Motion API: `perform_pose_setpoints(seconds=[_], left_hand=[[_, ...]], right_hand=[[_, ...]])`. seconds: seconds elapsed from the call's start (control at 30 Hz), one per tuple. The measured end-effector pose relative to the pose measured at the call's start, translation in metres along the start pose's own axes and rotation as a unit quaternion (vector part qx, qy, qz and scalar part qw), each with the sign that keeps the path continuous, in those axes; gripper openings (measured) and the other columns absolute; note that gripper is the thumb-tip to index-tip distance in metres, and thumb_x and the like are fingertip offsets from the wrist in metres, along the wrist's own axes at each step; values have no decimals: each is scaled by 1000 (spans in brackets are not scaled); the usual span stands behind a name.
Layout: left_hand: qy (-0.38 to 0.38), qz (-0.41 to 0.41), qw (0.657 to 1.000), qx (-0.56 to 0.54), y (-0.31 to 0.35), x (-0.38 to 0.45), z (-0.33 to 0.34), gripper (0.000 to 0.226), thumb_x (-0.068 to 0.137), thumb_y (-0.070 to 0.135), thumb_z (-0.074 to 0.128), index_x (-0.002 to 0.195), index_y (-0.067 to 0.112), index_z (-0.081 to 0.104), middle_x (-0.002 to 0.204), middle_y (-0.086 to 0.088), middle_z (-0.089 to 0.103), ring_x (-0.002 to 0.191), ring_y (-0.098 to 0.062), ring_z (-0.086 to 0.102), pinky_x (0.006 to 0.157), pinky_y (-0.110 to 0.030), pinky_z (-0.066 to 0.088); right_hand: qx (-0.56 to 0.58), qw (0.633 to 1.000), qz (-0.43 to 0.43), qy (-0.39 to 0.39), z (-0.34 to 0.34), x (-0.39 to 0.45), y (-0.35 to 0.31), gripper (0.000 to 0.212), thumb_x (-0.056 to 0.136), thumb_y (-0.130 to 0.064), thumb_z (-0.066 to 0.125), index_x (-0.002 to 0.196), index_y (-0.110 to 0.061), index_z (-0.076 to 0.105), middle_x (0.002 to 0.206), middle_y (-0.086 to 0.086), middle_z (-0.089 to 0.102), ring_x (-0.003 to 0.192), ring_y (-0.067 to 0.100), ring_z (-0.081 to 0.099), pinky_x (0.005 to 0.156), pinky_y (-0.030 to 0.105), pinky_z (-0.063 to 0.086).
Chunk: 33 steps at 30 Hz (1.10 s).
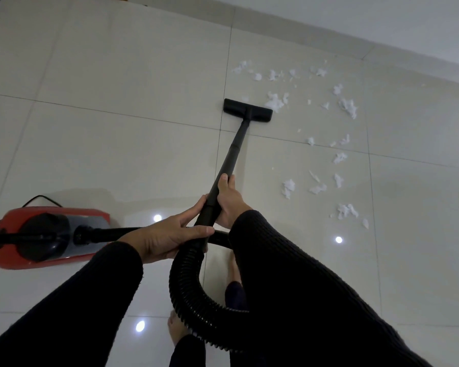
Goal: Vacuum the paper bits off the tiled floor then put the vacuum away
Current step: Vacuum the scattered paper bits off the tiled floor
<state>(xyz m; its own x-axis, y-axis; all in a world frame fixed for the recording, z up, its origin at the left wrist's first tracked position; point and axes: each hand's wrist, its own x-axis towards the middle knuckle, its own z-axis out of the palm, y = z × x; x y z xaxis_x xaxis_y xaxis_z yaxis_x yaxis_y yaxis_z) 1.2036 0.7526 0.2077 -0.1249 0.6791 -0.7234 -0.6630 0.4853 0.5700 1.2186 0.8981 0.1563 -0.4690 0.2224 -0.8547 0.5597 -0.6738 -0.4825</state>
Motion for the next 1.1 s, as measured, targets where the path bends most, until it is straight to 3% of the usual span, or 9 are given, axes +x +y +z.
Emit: perform_pose_setpoints(seconds=[0.13, 0.23, 0.33, 0.5, 0.67, 0.93, 1.03, 1.1], left_hand=[[11, -3, 1000, 2, 25, 15, -1, 127, 37, 58, 87, 139, 59, 12, 76, -5, 68, 69, -11, 65, 64, -25, 53], [26, -2, 1000, -4, 42, 23, 2, 130, 32, 57, 88, 138, 59, 13, 74, -5, 68, 66, -12, 65, 61, -24, 52], [32, -6, 999, -11, 55, 32, 2, 132, 31, 56, 89, 140, 58, 13, 74, -6, 68, 65, -13, 66, 64, -25, 53], [38, -17, 999, -15, 74, 43, 2, 129, 38, 49, 90, 140, 57, 12, 73, -8, 67, 63, -14, 65, 60, -24, 53], [67, -19, 998, -10, 93, 56, 6, 85, 87, 18, 65, 144, 52, 11, 69, -7, 65, 59, -11, 64, 57, -21, 52], [73, -14, 997, -38, 117, 80, -4, 87, 82, 19, 70, 142, 53, 17, 67, -3, 66, 64, -13, 62, 65, -26, 52], [66, -11, 997, -44, 128, 88, -13, 99, 68, 24, 77, 142, 53, 18, 70, -7, 66, 65, -14, 64, 65, -24, 53], [61, -9, 997, -48, 138, 92, -19, 97, 73, 19, 76, 143, 51, 17, 69, -7, 66, 65, -13, 64, 63, -22, 53]], right_hand=[[-15, 1000, -4, -4, 2, 12, -27, 48, 102, -47, 31, 147, -45, 16, 129, 3, 42, 91, 18, 54, 69, 36, 53], [-31, 999, -12, -5, 0, 20, -44, 50, 103, -46, 31, 150, -45, 12, 140, 3, 39, 117, 25, 50, 88, 43, 51], [-49, 999, -8, 3, 0, 27, -59, 52, 102, -46, 30, 150, -47, 9, 142, 0, 38, 123, 24, 47, 101, 49, 46], [-59, 998, -7, 3, 2, 42, -77, 50, 103, -45, 30, 149, -48, 11, 142, 0, 39, 125, 26, 46, 103, 53, 44], [-76, 997, -15, -2, 1, 59, -92, 50, 102, -46, 31, 149, -47, 14, 145, 2, 38, 128, 28, 44, 104, 54, 42], [-77, 997, -14, 3, 5, 81, -123, 53, 102, -46, 32, 150, -47, 10, 146, 1, 36, 129, 27, 44, 104, 52, 44], [-76, 997, -27, 3, 11, 91, -133, 53, 103, -45, 32, 151, -44, 11, 149, 2, 35, 132, 26, 41, 106, 51, 42], [-76, 997, -31, 6, 16, 98, -142, 52, 103, -44, 32, 151, -43, 12, 149, 2, 35, 132, 26, 41, 106, 51, 42]])
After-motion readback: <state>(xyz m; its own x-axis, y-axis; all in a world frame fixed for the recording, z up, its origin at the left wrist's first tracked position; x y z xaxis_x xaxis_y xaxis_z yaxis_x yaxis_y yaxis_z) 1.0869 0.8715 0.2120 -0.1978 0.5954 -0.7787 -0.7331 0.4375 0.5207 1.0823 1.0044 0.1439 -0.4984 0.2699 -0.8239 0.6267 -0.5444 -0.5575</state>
